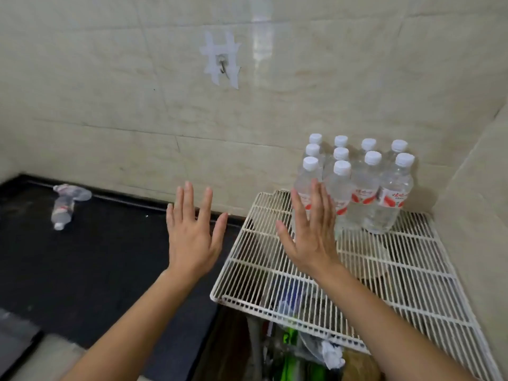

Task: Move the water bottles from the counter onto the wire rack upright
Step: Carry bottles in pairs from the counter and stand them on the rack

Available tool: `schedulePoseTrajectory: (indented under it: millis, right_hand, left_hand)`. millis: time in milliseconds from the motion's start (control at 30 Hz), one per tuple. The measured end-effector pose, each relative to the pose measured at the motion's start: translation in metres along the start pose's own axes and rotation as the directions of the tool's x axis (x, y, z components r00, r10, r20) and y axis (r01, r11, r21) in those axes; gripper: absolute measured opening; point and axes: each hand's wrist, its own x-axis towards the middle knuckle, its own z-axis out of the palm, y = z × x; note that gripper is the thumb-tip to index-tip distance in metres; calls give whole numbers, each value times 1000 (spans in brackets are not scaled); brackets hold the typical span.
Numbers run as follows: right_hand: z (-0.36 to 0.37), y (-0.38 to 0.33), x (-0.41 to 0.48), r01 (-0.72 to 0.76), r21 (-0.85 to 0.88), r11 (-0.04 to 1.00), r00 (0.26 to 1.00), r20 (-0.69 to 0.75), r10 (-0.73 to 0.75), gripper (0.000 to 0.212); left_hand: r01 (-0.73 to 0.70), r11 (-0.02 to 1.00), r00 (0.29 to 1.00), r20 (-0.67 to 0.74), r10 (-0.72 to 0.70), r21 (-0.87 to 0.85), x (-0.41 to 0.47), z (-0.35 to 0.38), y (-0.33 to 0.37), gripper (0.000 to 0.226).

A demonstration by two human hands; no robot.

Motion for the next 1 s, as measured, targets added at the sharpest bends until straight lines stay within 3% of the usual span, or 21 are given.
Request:
schedulePoseTrajectory:
  millis: [267,433,600,700,833,1000]
  right_hand:
    - [84,-186,12,192,272,943,962,140,-236,73]
    - [141,-337,21,264,392,881,929,142,-341,72]
    - [196,-499,32,301,489,819,894,152,-420,74]
    - [218,-578,33,347,539,767,860,143,-490,74]
    - [259,-641,41,412,548,728,806,153,-572,74]
    - [332,-690,60,369,523,768,807,230,-544,74]
  left_hand:
    - [229,928,972,-128,-199,294,-78,-104,-154,65]
    - [411,849,910,-203,-361,332,-139,-181,-282,66]
    - [484,766,875,-224,-428,423,-202,-251,-400,66]
    - [572,700,818,-246,-519,426,-229,-281,-461,68]
    - [618,655,782,-251,-571,435,-234,-293,-528,70]
    - [663,650,743,-219,-633,371,-214,-275,-605,70]
